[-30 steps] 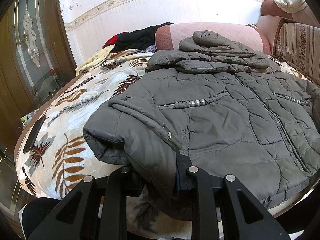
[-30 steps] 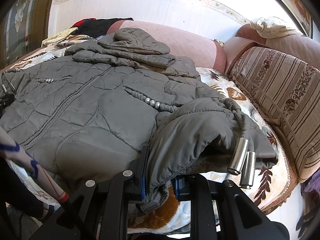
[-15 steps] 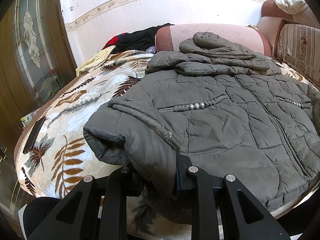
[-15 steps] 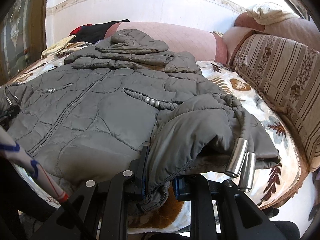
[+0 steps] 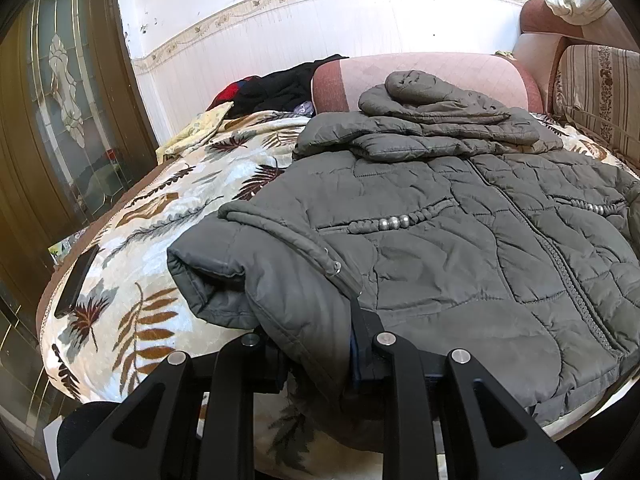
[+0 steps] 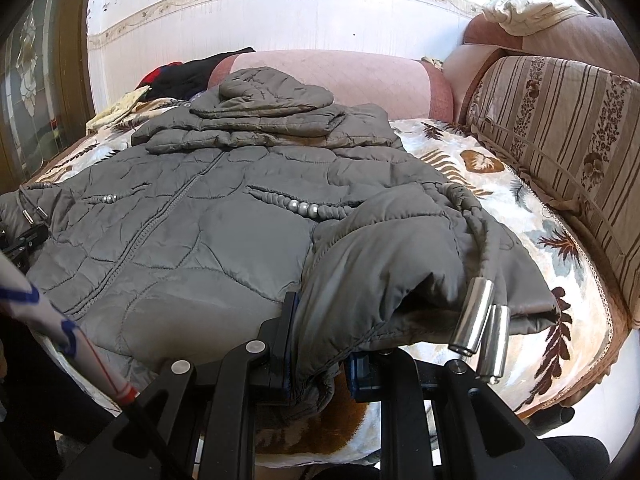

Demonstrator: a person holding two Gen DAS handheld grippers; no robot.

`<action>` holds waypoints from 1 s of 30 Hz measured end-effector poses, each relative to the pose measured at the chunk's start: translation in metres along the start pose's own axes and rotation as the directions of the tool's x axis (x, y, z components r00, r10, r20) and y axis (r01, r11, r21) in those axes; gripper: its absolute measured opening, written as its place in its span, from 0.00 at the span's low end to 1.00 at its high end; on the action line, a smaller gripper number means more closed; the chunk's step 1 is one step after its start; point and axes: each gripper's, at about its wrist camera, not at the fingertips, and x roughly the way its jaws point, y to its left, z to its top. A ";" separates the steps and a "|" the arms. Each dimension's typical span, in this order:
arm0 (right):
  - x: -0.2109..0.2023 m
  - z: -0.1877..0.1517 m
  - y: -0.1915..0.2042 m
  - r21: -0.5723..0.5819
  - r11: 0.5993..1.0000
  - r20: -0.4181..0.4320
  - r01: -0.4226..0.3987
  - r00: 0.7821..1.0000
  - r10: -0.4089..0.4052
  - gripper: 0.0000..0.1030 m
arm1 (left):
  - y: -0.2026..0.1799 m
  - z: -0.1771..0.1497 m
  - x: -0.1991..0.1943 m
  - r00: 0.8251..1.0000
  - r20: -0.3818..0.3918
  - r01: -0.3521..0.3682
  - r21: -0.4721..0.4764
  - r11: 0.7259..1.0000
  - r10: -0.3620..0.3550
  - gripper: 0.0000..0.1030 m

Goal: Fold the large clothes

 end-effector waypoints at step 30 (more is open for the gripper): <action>-0.014 0.018 -0.008 0.073 0.997 0.035 -0.034 0.999 0.032 0.19 | 0.008 0.023 -0.014 0.999 0.039 0.019 0.004 1.000 -0.019 0.21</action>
